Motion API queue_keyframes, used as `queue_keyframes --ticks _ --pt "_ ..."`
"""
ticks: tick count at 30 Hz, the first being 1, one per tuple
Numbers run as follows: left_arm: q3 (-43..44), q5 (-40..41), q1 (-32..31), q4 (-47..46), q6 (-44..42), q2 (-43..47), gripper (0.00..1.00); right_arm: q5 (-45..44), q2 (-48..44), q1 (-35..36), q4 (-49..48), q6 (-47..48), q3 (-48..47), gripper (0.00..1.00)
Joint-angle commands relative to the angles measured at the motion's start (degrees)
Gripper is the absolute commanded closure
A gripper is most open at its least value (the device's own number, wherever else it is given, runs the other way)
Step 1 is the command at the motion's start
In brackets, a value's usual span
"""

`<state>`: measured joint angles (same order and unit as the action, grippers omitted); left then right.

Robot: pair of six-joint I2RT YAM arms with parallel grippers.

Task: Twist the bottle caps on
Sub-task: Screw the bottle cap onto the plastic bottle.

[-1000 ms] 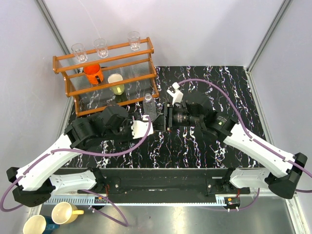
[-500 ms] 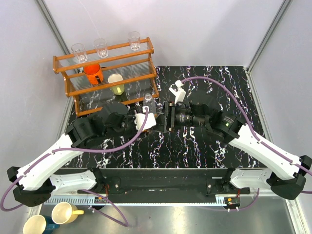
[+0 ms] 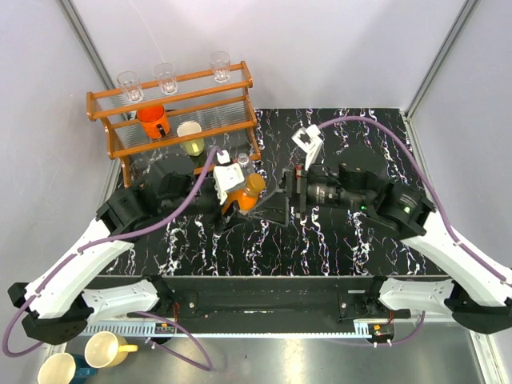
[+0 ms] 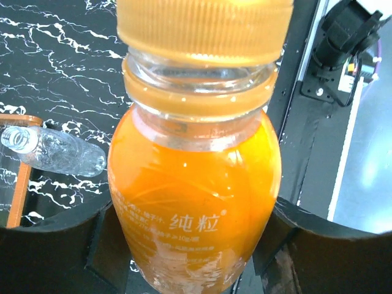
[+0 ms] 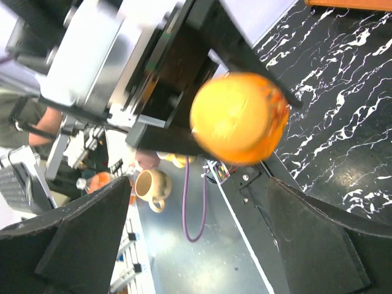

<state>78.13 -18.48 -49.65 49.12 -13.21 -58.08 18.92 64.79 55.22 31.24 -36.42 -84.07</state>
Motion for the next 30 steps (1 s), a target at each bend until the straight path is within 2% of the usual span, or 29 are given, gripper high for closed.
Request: queue_keyframes --ticks 1,6,11,12,13,14,15,17,20,25,30 --pt "2.8 -6.6 3.3 -5.9 7.7 1.2 0.86 3.5 -4.8 0.9 3.6 9.3 -2.0 0.0" --pt "5.3 -14.8 6.6 -7.6 13.1 0.9 0.89 1.4 -8.6 0.9 7.7 22.1 -0.9 0.0" --pt "10.8 -23.5 7.0 -6.9 8.6 1.4 0.87 -3.4 -10.4 0.9 5.3 34.4 -0.5 0.0" --pt "11.5 -24.7 6.9 -6.9 7.9 1.4 0.88 -6.6 -9.5 0.9 4.8 35.7 -1.9 0.0" --pt "12.4 -26.3 7.0 -6.8 7.6 1.3 0.9 -8.5 -9.1 0.9 4.4 36.2 -2.7 0.0" --pt "12.4 -30.5 7.1 -7.2 7.8 0.9 0.97 -9.2 -8.8 0.9 3.5 40.1 -3.3 0.0" --pt "12.1 -32.9 7.3 -8.0 8.7 0.7 1.0 -8.6 -8.7 0.9 0.4 41.6 -3.3 0.0" --pt "8.7 -39.7 7.9 -13.5 13.0 1.3 1.0 -5.6 -9.0 0.9 -3.9 44.8 -2.7 0.0" --pt "1.3 -43.5 8.9 -24.4 19.4 3.8 1.0 -0.1 -9.1 0.9 -12.0 47.8 -3.9 0.0" --pt "-4.7 -48.4 9.5 -36.4 26.1 5.2 1.0 11.0 -4.7 0.9 -15.4 49.1 -8.8 0.0" --pt "-7.7 -50.9 10.0 -44.0 30.3 6.2 1.0 22.2 -1.1 0.8 -15.2 47.5 -12.2 0.0"
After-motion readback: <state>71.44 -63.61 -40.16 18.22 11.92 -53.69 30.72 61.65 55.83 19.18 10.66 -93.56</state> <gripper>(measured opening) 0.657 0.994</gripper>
